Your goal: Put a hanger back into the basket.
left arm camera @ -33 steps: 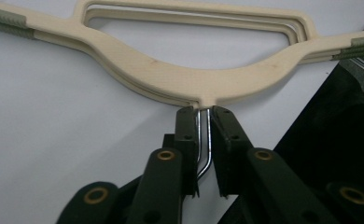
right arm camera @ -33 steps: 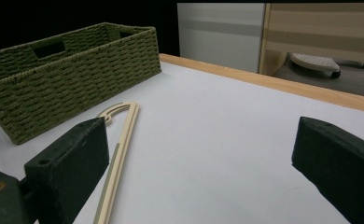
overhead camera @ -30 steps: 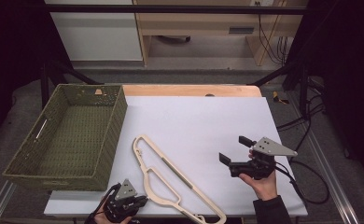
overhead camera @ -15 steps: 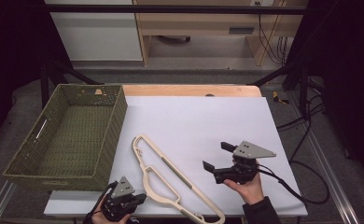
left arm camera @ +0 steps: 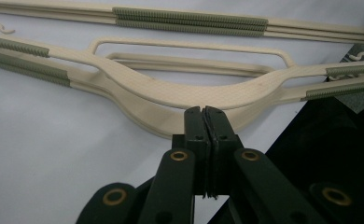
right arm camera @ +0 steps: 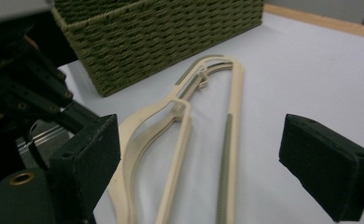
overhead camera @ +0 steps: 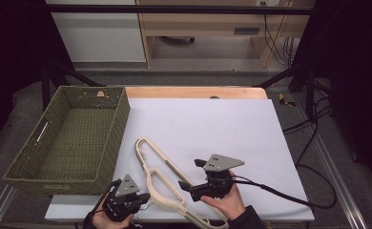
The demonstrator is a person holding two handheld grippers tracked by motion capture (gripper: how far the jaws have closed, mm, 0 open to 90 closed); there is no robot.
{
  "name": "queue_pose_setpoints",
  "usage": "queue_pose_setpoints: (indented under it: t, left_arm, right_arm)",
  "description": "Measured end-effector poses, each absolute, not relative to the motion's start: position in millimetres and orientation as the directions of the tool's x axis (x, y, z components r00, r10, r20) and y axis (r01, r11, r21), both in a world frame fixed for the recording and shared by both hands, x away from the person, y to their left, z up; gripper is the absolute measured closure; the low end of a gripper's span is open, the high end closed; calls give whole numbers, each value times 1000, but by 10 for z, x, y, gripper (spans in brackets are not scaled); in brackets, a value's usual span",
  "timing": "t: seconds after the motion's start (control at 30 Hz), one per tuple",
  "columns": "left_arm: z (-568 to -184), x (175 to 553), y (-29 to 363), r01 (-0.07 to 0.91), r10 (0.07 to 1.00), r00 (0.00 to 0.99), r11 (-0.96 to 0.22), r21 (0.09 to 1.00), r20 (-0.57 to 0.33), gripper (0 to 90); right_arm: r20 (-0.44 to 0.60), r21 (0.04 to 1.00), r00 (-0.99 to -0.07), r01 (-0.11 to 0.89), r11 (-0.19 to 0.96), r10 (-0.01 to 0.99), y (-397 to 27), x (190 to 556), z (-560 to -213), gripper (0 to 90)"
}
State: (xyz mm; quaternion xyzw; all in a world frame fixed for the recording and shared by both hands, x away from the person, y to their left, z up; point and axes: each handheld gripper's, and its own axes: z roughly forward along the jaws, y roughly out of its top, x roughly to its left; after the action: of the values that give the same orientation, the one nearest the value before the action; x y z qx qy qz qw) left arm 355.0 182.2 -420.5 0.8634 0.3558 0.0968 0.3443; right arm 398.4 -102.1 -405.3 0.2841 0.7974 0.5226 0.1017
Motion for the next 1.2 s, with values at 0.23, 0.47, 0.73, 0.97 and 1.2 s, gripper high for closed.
queue_pose_setpoints:
  t: [0.23, 0.47, 0.73, 0.97, 1.2]
  left_arm:
    - [-3990, 3607, 1728, 538, 675, 736, -543, 645, -45, 884]
    - [-3881, 3653, 1663, 531, 672, 740, -556, 639, -30, 884]
    - [-3842, 3675, 1627, 530, 672, 740, -559, 638, -26, 884]
    - [-3861, 3684, 1629, 532, 671, 741, -560, 636, -29, 884]
    - [-3864, 3688, 1626, 537, 675, 737, -554, 636, -34, 884]
  right_arm:
    - [112, 874, -835, 341, 347, 539, -779, 3942, -4114, 164]
    - [110, 861, -848, 342, 377, 519, -648, 3921, -4125, 204]
    - [86, 832, -880, 321, 453, 467, -464, 3888, -4229, 316]
    - [69, 794, -895, 317, 518, 441, -351, 3879, -4392, 491]
    - [56, 781, -895, 316, 539, 442, -332, 3876, -4429, 645]
